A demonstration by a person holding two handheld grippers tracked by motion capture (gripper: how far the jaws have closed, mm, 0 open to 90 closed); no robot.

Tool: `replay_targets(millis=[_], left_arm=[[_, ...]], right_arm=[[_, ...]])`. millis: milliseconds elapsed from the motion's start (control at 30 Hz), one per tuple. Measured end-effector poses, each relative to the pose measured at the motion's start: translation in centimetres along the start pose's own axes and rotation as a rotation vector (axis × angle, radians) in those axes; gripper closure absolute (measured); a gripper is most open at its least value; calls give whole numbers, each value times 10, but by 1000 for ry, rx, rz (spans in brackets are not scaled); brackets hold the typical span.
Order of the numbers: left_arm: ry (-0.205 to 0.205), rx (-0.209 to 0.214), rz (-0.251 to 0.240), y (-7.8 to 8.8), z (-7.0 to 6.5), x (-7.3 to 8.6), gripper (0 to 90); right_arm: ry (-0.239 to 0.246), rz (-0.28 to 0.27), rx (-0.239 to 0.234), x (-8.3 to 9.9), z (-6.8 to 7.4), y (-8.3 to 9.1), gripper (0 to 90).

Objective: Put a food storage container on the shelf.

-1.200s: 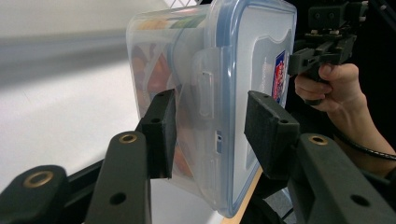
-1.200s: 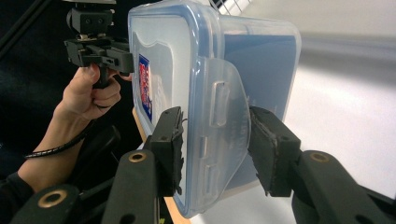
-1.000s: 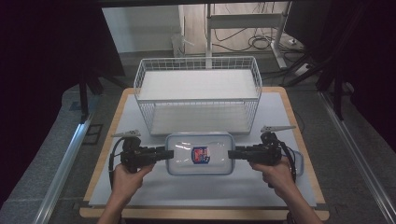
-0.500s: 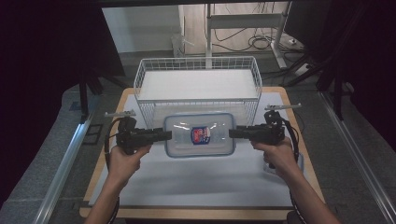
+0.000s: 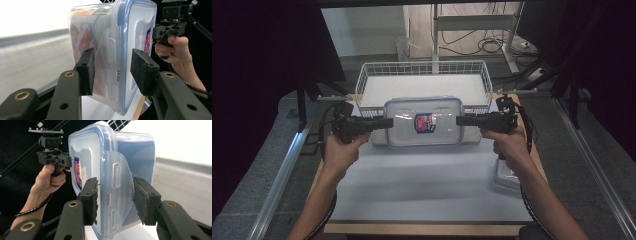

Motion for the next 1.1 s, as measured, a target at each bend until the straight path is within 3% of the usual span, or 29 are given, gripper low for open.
replay_targets(millis=[433,667,1100], left_arm=[[-4,-41,-28,-1,13,-51,550],[0,-64,-26,-8,18,-66,551],[84,-50,-51,-26,43,-88,545]], right_arm=[[-10,-52,3,-49,-14,-8,559],[-19,-60,20,-65,-26,-11,546],[-64,-89,50,-87,-48,-17,545]])
Point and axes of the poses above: each handheld gripper's, and its own axes: y roughly backward along the jaws, x roughly out of its underside, z roughly to its left, the point moved 7 cm from there along -y, roughly forward along the jaws, and after that the axes turned 8 degrees about -x, right-handed, at the moved point
